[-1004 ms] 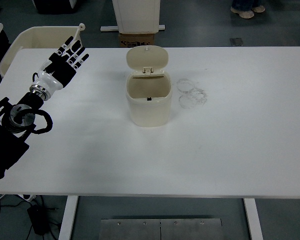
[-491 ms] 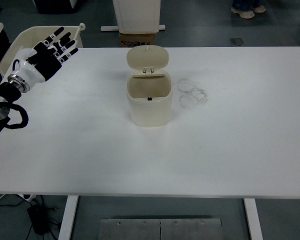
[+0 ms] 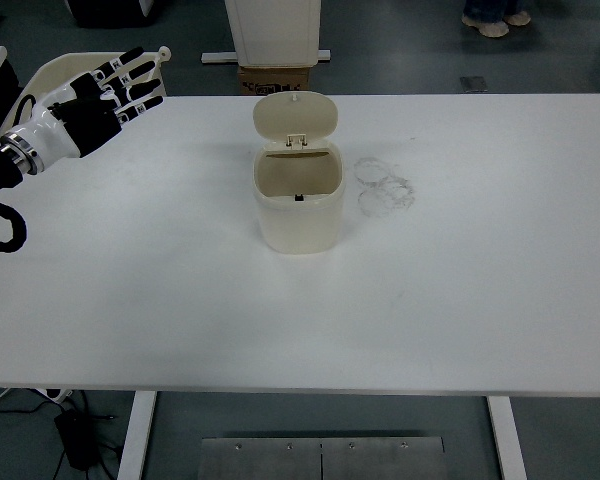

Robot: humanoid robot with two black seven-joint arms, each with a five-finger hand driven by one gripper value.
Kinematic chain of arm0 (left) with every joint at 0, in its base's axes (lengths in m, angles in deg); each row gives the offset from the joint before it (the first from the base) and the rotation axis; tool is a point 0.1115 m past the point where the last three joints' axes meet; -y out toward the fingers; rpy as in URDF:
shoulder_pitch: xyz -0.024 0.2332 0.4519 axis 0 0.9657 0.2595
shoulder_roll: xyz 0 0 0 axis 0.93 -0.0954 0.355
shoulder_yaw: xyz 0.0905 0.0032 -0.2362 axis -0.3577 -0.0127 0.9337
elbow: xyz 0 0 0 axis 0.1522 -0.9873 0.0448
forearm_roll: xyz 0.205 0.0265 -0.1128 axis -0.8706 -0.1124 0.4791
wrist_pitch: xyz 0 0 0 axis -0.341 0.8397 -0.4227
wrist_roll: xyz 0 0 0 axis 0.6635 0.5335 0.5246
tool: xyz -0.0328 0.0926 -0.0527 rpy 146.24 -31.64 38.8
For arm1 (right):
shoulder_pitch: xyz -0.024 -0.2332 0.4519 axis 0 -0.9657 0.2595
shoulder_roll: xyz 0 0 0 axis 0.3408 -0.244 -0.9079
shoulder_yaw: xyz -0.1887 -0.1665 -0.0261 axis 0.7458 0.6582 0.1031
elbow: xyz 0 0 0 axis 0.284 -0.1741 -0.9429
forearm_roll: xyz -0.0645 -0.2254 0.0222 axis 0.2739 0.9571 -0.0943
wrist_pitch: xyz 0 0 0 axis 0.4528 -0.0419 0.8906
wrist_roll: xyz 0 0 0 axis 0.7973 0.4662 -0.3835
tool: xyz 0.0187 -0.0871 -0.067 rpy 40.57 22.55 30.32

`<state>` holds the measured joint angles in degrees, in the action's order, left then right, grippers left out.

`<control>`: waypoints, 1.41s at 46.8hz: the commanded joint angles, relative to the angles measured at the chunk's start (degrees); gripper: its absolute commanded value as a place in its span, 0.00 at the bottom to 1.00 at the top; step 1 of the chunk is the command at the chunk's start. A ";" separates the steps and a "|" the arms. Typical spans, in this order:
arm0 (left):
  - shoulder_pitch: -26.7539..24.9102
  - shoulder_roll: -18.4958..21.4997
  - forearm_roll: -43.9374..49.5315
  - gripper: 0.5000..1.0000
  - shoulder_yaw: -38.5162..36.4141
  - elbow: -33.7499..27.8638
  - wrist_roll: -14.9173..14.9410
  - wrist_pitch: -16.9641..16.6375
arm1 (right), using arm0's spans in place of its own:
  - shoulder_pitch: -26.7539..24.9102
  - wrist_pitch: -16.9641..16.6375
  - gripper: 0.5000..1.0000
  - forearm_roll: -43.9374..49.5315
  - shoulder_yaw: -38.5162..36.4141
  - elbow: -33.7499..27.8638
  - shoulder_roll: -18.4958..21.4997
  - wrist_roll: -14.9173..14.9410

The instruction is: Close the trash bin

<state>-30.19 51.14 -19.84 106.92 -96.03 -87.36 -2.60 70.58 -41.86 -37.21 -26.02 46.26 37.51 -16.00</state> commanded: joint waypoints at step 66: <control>-37.71 1.80 -33.00 1.00 -26.74 -5.49 10.93 8.61 | 0.02 0.01 0.99 0.03 0.00 0.07 0.00 0.00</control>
<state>-67.01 53.38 -51.06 80.64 -101.52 -76.53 4.52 70.61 -41.90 -37.19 -26.01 46.25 37.51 -16.00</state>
